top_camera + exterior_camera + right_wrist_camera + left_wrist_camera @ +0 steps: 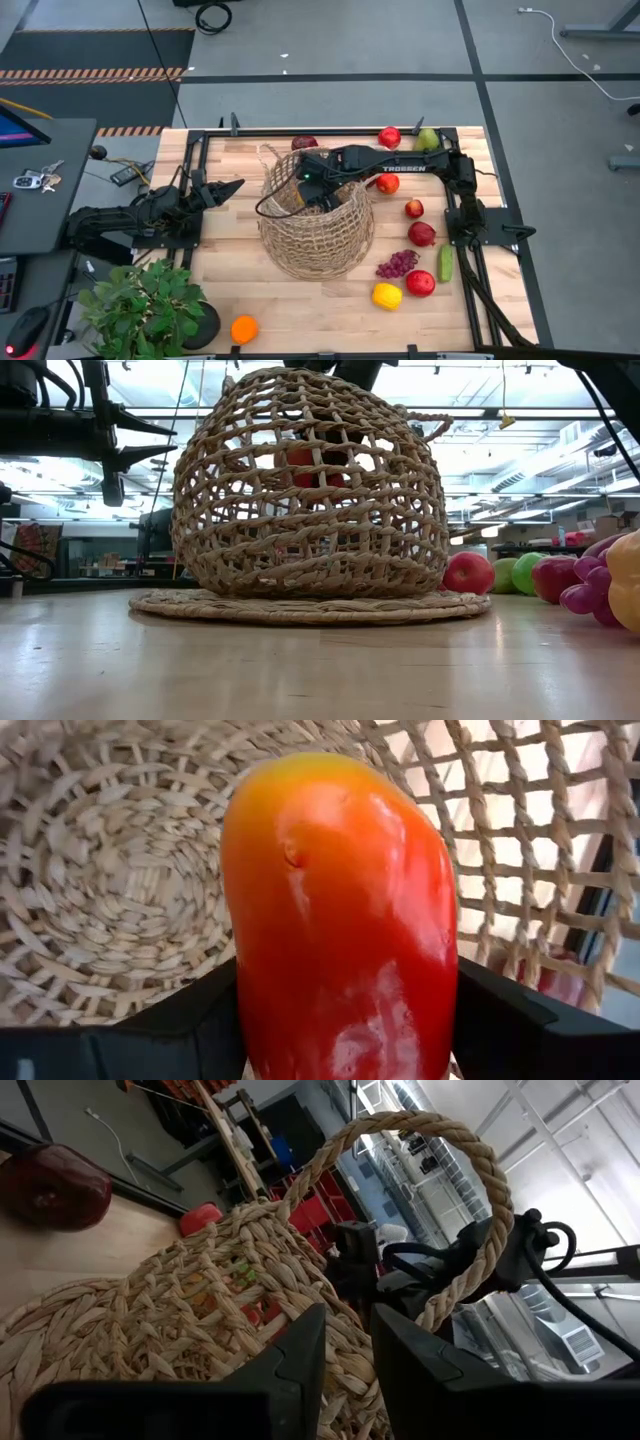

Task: Build produce basket
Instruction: Put the mango into the basket

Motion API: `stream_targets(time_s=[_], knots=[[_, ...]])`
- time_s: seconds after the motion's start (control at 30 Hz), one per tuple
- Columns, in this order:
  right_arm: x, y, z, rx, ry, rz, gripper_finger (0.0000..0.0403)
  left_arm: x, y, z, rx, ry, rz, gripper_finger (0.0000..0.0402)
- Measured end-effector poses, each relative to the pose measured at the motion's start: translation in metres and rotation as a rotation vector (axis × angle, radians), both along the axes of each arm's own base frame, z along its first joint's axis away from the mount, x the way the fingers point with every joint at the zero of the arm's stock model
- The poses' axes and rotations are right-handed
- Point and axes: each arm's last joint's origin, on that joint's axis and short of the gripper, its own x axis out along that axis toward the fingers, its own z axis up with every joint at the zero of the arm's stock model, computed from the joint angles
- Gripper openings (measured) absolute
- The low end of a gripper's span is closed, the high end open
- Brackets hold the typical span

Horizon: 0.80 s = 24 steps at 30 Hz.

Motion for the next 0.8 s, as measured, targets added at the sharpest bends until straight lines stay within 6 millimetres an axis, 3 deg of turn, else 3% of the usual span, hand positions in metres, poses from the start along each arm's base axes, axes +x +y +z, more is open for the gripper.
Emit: stream_targets(time_s=[0.3,0.6,0.8], knots=[[0.002,0.001,-0.002,0.062,-0.022,-0.008,0.0275,0.0,0.0,0.0,0.0,0.0,0.0,0.009],[-0.001,0.002,-0.031,0.097,0.039,-0.005,0.0275,0.0,0.0,0.0,0.0,0.0,0.0,0.009],[-0.004,0.003,-0.039,0.113,0.067,-0.037,0.0275,0.0,0.0,0.0,0.0,0.0,0.0,0.0088]])
